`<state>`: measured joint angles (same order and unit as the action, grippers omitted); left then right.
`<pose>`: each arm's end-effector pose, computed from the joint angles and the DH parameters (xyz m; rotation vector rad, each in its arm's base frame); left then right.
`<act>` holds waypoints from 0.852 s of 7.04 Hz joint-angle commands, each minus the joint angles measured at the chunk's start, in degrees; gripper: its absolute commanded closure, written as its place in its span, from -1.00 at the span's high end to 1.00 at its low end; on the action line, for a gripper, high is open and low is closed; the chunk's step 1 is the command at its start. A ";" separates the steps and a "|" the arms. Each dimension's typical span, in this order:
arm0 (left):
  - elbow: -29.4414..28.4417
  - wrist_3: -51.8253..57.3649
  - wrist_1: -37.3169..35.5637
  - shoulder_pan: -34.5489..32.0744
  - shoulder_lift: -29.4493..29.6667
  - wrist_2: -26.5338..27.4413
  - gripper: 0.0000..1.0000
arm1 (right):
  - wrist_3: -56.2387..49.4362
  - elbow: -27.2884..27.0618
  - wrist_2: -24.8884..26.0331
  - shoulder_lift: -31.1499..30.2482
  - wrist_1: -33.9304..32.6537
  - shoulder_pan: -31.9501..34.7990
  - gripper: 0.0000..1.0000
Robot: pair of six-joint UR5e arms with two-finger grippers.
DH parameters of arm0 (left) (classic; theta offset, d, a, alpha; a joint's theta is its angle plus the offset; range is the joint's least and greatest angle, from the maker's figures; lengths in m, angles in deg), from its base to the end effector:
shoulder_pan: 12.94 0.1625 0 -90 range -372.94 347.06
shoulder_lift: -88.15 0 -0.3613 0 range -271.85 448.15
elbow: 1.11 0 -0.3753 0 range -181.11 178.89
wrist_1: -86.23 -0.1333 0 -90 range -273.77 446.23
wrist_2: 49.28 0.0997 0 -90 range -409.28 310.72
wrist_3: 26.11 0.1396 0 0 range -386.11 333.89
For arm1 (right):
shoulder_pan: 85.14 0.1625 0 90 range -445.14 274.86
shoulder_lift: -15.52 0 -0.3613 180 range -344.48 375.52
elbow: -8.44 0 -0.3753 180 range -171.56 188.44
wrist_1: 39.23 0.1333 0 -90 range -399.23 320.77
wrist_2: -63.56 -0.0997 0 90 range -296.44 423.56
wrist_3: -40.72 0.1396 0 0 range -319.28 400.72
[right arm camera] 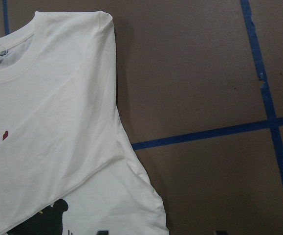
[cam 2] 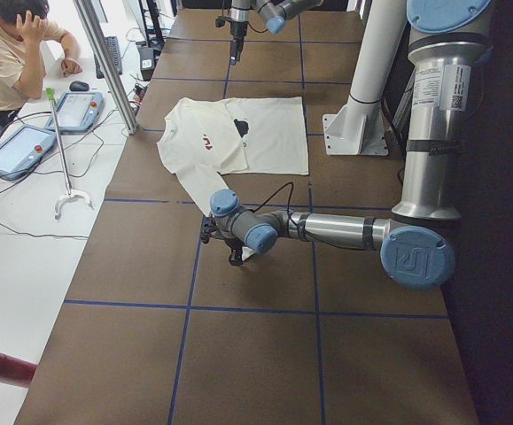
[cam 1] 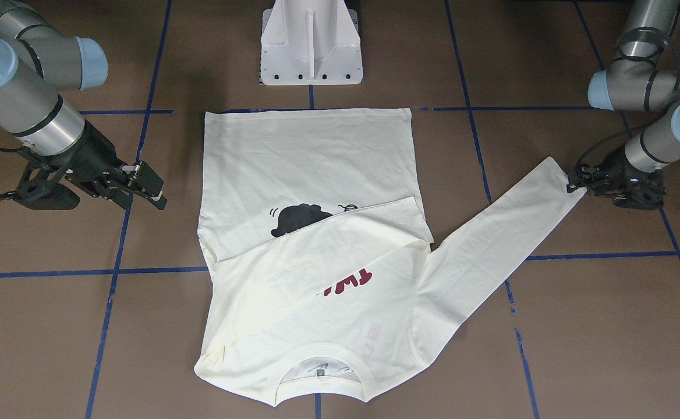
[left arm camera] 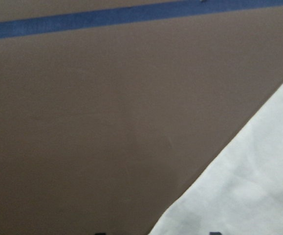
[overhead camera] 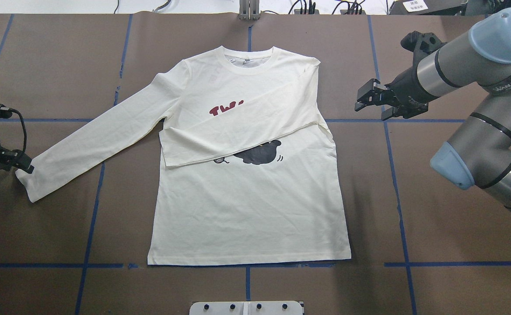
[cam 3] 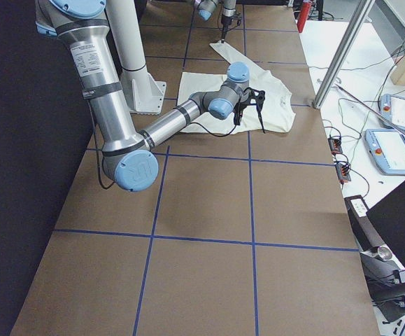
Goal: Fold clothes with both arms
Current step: 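Withdraw the right gripper while the left gripper grasps the other sleeve cuff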
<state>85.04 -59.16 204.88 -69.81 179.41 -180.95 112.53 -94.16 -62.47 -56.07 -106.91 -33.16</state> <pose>0.2493 -0.4561 0.5906 -0.0261 0.8358 0.1667 -0.3205 -0.4931 0.2994 0.0403 -1.0689 0.2402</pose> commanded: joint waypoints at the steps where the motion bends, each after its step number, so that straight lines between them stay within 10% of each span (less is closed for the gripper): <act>1: 0.08 0.00 0.00 0.62 -0.20 0.36 -0.10 | 0.00 -0.14 0.00 -0.04 0.01 -0.04 0.56; 2: 0.08 -0.09 -0.08 0.70 -0.12 0.37 -0.85 | 0.00 -0.14 0.00 -0.04 0.01 -0.04 0.56; 6: 11.02 -0.88 -8.63 0.62 2.24 -0.43 -1.00 | 0.00 -0.23 0.44 -0.56 0.10 0.05 0.57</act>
<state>91.63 -59.82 201.65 -69.17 180.10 -181.27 112.52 -94.38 -62.15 -56.44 -106.83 -33.18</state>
